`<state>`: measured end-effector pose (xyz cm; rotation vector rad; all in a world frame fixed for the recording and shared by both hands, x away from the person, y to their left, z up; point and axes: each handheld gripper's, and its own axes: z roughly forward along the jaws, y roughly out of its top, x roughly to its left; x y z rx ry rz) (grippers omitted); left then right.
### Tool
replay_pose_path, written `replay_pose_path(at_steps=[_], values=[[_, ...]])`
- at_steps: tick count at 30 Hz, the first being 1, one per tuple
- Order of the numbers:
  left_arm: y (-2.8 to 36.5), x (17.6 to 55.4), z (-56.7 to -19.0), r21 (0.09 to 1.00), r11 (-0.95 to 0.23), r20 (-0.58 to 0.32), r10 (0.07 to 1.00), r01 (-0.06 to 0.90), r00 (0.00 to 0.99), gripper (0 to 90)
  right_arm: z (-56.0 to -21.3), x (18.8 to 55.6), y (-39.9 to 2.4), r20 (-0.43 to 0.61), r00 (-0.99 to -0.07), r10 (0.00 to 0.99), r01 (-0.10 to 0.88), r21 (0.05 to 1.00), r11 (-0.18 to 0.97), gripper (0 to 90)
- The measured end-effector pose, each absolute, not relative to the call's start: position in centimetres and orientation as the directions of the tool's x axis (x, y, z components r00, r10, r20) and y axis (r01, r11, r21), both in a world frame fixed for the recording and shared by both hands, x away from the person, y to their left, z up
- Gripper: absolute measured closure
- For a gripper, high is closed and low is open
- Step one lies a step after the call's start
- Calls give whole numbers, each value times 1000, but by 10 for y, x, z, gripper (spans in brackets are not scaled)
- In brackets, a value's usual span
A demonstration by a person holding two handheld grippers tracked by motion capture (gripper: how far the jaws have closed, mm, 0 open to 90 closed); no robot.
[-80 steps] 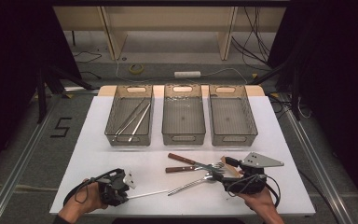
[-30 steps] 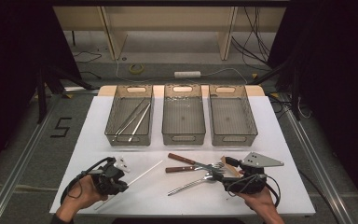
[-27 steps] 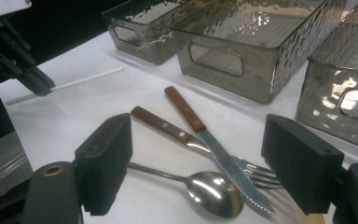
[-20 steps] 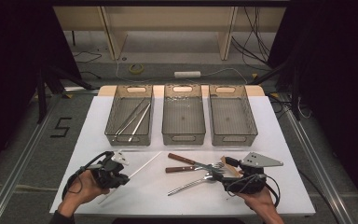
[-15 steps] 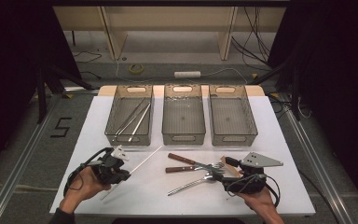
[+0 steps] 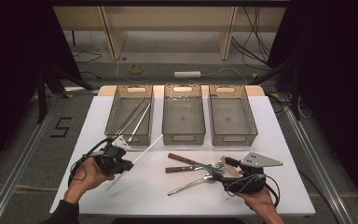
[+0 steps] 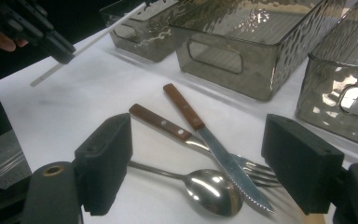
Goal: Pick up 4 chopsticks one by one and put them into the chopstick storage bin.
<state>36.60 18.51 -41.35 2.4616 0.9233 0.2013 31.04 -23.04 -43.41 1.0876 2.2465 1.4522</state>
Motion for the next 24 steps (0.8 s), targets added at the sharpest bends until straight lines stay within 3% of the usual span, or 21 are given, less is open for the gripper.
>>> replay_pose_path(at_steps=[24], values=[[193, 426, -369, 600, -543, -22, 723, 588, 691, 839, -435, 311, -231, 183, -687, 703, 453, 864, 218, 256]])
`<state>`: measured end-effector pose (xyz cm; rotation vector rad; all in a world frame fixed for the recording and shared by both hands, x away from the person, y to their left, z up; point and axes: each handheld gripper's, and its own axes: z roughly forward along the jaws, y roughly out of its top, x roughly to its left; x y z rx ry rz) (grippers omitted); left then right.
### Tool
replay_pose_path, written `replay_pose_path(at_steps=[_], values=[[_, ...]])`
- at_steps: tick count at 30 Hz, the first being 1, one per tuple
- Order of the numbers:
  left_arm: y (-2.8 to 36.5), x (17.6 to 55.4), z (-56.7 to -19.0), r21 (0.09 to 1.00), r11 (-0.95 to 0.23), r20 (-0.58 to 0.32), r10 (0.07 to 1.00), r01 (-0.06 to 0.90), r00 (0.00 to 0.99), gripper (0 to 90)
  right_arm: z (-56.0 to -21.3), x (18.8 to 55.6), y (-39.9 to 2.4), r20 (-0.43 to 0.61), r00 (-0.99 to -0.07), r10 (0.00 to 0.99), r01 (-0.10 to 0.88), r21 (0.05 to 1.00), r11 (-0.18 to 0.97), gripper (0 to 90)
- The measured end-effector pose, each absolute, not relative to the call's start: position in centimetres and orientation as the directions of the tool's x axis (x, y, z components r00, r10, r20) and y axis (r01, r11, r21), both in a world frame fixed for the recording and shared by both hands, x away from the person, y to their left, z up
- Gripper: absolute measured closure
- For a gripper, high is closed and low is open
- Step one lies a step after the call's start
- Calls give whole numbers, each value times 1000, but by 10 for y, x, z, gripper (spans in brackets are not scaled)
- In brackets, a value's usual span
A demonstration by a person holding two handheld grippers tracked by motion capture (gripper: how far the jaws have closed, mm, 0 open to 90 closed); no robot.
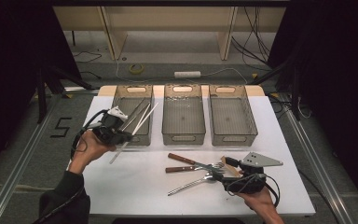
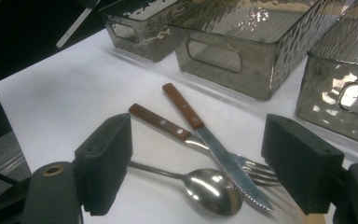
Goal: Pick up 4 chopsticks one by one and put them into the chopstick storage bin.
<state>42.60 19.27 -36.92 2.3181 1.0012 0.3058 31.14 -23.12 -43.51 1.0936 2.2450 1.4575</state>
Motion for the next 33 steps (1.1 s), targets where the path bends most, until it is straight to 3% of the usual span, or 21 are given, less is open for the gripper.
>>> replay_pose_path(at_steps=[16, 33], values=[[197, 471, -344, 638, -490, -1, 771, 594, 637, 839, -435, 311, -232, 189, -685, 703, 457, 863, 214, 256], [213, 514, -343, 646, -407, -20, 837, 646, 547, 839, -435, 312, -232, 193, -687, 701, 459, 862, 213, 256]])
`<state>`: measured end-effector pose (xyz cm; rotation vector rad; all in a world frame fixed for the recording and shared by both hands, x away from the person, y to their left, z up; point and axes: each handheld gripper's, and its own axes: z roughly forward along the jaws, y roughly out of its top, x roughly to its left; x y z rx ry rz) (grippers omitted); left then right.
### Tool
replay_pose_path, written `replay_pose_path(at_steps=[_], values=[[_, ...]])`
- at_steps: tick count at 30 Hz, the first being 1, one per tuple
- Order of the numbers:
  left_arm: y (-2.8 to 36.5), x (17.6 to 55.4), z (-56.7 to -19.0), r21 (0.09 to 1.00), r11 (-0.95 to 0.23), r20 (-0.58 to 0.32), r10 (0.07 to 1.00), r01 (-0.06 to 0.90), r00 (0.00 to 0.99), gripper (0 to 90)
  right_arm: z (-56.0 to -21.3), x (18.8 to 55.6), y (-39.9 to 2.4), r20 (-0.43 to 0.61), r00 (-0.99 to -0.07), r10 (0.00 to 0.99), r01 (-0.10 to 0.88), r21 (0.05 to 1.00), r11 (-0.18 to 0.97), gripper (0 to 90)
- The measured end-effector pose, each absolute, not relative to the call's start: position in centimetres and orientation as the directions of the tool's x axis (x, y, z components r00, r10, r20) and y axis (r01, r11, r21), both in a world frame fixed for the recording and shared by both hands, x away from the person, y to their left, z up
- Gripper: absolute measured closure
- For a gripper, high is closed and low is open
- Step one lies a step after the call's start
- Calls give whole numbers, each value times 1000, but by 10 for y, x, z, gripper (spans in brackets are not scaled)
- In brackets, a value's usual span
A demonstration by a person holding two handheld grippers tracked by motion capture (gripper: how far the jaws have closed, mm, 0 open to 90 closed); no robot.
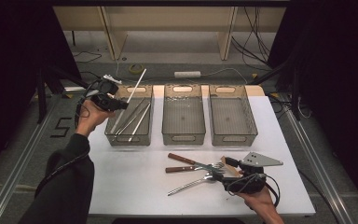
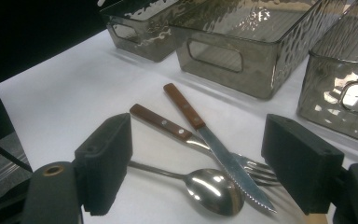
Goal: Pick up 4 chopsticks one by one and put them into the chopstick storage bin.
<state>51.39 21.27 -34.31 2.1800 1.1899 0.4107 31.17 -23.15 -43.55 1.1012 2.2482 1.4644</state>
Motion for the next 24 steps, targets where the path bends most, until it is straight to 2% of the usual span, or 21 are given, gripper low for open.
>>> replay_pose_path(at_steps=[24], values=[[213, 534, -384, 646, -354, -30, 873, 676, 486, 838, -436, 312, -232, 194, -690, 698, 458, 863, 212, 256]])
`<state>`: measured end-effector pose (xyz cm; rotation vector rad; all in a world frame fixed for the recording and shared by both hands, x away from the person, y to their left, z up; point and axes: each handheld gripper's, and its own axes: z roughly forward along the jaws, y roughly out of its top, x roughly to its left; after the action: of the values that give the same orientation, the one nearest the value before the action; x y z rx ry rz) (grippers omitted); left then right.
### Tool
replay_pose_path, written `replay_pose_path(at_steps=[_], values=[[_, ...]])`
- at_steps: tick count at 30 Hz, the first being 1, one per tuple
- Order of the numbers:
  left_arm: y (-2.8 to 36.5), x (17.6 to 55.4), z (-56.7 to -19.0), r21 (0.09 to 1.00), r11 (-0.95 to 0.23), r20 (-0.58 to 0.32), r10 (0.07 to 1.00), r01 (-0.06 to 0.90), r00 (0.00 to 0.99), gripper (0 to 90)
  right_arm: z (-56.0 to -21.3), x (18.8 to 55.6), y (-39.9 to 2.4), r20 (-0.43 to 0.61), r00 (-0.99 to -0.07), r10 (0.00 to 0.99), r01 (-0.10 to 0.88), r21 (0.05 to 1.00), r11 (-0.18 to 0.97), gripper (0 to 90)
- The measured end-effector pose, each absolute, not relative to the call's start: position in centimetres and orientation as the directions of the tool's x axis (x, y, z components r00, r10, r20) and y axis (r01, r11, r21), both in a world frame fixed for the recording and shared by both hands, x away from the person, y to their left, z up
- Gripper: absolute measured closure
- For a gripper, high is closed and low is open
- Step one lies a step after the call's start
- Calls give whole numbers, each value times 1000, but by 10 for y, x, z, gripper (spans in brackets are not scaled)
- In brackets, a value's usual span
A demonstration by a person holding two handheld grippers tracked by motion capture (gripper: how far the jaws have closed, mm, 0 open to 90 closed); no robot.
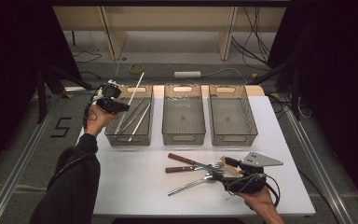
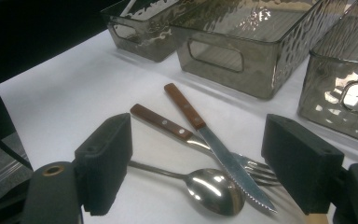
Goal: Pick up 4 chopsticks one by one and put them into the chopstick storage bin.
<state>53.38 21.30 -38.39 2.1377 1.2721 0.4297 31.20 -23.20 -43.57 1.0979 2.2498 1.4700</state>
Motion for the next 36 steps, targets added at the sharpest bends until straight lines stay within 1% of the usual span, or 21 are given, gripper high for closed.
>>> replay_pose_path(at_steps=[10, 13, 14, 15, 18, 23, 27, 30, 33, 34, 35, 36], values=[[213, 534, -398, 650, -334, -41, 881, 683, 470, 827, -436, 312, -232, 195, -689, 698, 460, 862, 213, 256], [215, 533, -401, 651, -331, -43, 882, 683, 469, 798, -436, 312, -232, 195, -690, 697, 459, 862, 213, 256], [215, 533, -402, 655, -323, -45, 885, 683, 462, 783, -436, 312, -232, 195, -690, 697, 459, 863, 213, 256], [216, 533, -402, 658, -314, -52, 888, 684, 458, 747, -436, 312, -232, 195, -690, 697, 459, 863, 213, 256], [215, 529, -403, 644, -324, -67, 878, 693, 474, 703, -436, 312, -232, 196, -689, 698, 460, 862, 212, 256], [212, 516, -400, 643, -307, -119, 865, 702, 487, 545, -436, 312, -232, 195, -689, 698, 459, 863, 212, 256], [208, 497, -397, 660, -312, -134, 846, 683, 516, 438, -435, 311, -232, 195, -687, 700, 459, 863, 210, 256], [207, 482, -395, 682, -302, -143, 838, 666, 526, 387, -435, 311, -232, 198, -685, 702, 463, 862, 209, 256], [208, 466, -395, 706, -292, -156, 825, 645, 543, 365, -435, 311, -232, 198, -685, 701, 463, 861, 210, 256], [208, 466, -395, 706, -292, -156, 825, 645, 543, 362, -435, 311, -232, 196, -686, 701, 462, 862, 210, 256], [207, 459, -396, 693, -313, -146, 822, 650, 551, 345, -434, 311, -232, 194, -688, 699, 458, 864, 211, 256], [207, 455, -396, 700, -319, -131, 823, 640, 553, 337, -434, 311, -232, 193, -689, 698, 457, 864, 212, 256]])
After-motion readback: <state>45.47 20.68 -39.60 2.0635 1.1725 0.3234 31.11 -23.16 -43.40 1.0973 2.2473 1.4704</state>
